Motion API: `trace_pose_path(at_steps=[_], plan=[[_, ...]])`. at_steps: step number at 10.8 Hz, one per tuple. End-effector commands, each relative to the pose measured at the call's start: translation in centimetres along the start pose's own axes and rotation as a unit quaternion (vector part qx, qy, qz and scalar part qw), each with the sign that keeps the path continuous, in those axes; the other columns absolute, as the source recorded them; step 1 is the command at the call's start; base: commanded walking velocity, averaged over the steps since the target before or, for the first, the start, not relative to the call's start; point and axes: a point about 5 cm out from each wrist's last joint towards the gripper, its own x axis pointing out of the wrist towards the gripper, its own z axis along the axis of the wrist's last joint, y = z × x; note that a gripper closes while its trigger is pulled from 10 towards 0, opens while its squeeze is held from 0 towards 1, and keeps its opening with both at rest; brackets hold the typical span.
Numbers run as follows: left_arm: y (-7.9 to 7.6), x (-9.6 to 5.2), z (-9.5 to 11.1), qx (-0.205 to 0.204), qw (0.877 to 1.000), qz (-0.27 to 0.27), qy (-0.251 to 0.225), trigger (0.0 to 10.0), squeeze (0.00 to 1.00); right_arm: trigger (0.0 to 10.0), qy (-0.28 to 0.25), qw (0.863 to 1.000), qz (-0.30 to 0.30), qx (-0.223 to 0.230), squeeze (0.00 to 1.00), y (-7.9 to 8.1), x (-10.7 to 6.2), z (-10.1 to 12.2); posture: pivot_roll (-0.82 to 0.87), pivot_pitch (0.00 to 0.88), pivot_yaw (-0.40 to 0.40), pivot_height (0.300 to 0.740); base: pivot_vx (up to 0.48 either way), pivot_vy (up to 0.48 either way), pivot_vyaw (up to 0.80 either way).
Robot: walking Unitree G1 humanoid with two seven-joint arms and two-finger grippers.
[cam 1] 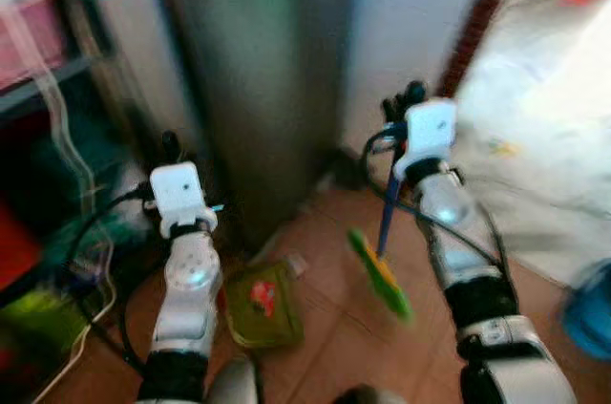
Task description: Sweep floor
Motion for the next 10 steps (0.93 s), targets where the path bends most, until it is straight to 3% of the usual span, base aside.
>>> trace_pose_path(at_steps=[1,4,8,10], plan=[[-1.0,-0.3,1.1,-0.024,1.000,0.001,-0.017,10.0,0.00,10.0,-0.030,0.999,0.007,-0.011,0.00,0.0,0.6,1.2,0.01,0.023,-0.038,0.740,0.000,0.000,0.80],[-1.1,-0.3,0.6,-0.005,1.000,-0.010,-0.019,10.0,0.00,10.0,-0.035,0.999,0.023,-0.009,0.00,0.4,0.5,1.2,0.00,0.022,-0.039,0.740,0.000,0.000,0.69],[-1.0,-0.6,0.5,-0.010,0.999,-0.019,-0.025,10.0,0.00,10.0,-0.039,0.999,0.029,-0.001,0.00,1.1,0.1,1.1,0.00,0.029,-0.035,0.740,0.000,0.000,0.00],[-1.0,-0.6,0.6,-0.009,0.999,-0.025,-0.029,10.0,0.00,10.0,-0.040,0.999,0.030,-0.002,0.00,1.1,0.1,1.2,0.00,0.028,-0.035,0.740,0.317,0.000,0.00]])
